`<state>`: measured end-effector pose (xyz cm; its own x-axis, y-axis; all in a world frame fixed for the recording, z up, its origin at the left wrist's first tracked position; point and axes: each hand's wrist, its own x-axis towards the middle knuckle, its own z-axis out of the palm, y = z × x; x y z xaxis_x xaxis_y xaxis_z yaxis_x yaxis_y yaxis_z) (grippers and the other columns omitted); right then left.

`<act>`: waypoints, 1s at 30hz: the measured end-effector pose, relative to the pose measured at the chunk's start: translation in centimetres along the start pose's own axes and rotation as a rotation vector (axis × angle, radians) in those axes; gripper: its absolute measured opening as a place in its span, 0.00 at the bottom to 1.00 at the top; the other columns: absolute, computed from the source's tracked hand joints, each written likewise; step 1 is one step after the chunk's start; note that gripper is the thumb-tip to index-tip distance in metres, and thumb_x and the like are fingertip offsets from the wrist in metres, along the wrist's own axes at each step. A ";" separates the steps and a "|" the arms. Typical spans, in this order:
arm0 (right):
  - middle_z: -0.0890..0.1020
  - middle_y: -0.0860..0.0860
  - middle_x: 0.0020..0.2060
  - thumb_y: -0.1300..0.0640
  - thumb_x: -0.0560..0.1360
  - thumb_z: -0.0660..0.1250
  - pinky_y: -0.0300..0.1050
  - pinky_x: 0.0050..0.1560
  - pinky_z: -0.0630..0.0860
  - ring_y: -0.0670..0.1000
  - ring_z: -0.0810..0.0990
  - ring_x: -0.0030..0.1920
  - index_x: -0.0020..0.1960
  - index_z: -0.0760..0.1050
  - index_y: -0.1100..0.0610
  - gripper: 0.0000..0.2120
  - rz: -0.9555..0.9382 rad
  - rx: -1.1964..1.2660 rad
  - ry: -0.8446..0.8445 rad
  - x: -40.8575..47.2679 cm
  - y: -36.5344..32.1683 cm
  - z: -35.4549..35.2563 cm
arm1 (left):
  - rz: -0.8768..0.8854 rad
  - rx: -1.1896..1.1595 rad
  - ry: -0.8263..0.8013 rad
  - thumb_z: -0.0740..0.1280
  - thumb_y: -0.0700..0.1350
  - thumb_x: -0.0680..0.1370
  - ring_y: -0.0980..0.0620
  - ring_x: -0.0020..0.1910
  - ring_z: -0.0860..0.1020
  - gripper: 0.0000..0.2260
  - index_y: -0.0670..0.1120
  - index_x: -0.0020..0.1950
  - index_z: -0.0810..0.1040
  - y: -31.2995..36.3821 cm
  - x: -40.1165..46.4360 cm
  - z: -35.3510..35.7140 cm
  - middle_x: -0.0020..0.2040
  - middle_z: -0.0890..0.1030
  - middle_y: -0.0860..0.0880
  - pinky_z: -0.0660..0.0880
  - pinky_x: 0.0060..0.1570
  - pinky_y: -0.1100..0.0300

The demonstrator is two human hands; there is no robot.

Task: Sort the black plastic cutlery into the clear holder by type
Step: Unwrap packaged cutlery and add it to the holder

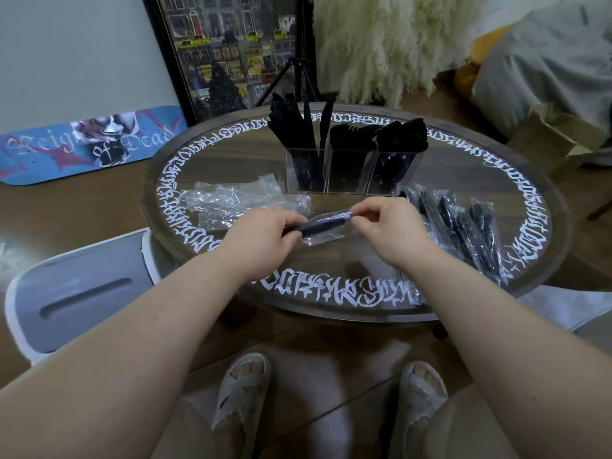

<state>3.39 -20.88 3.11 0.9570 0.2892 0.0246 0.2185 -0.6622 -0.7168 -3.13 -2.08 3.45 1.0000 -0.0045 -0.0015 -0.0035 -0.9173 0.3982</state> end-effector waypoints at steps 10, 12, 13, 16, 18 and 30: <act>0.82 0.50 0.41 0.59 0.75 0.69 0.38 0.39 0.73 0.46 0.78 0.38 0.45 0.80 0.52 0.03 0.060 0.219 -0.132 0.1 0.3 -0.2 | -0.010 -0.054 0.087 0.65 0.45 0.79 0.55 0.49 0.77 0.09 0.49 0.58 0.80 0.2 0.3 0.5 0.50 0.80 0.53 0.72 0.51 0.63; 0.82 0.51 0.39 0.62 0.75 0.69 0.33 0.35 0.71 0.43 0.77 0.33 0.45 0.79 0.52 0.05 0.073 0.246 -0.176 -0.1 0.3 -0.2 | -0.015 -0.086 0.129 0.67 0.45 0.78 0.56 0.47 0.76 0.08 0.48 0.56 0.80 0.0 0.4 0.6 0.48 0.79 0.53 0.72 0.51 0.63; 0.81 0.51 0.38 0.62 0.74 0.69 0.33 0.34 0.70 0.43 0.77 0.32 0.44 0.79 0.51 0.06 0.081 0.249 -0.180 -0.1 0.3 -0.2 | -0.014 -0.094 0.138 0.68 0.46 0.77 0.56 0.48 0.76 0.08 0.48 0.56 0.79 0.0 0.4 0.7 0.49 0.78 0.53 0.72 0.52 0.63; 0.80 0.51 0.34 0.65 0.75 0.68 0.36 0.34 0.70 0.44 0.76 0.32 0.41 0.78 0.52 0.09 0.124 0.281 -0.111 0.1 0.3 -0.3 | -0.010 -0.080 0.177 0.67 0.48 0.78 0.55 0.57 0.74 0.14 0.49 0.63 0.76 -0.1 0.3 0.5 0.57 0.76 0.53 0.69 0.59 0.61; 0.79 0.51 0.33 0.66 0.75 0.67 0.36 0.34 0.70 0.44 0.75 0.31 0.41 0.77 0.52 0.10 0.167 0.339 -0.053 0.2 0.4 -0.5 | -0.084 -0.099 0.197 0.64 0.45 0.78 0.52 0.57 0.75 0.18 0.49 0.68 0.71 -0.4 0.3 -0.1 0.62 0.76 0.52 0.71 0.57 0.59; 0.78 0.52 0.36 0.68 0.76 0.64 0.39 0.37 0.75 0.47 0.76 0.34 0.41 0.75 0.55 0.10 0.275 0.452 0.043 0.8 1.1 -0.5 | -0.310 -0.464 0.114 0.63 0.39 0.79 0.36 0.45 0.81 0.10 0.49 0.57 0.80 -2.1 0.1 -1.0 0.36 0.83 0.54 0.80 0.46 0.43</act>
<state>4.51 -21.71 2.69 0.9764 0.1116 -0.1851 -0.1371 -0.3424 -0.9295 -2.97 0.28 3.54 0.9482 0.3036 -0.0936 0.2661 -0.5979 0.7561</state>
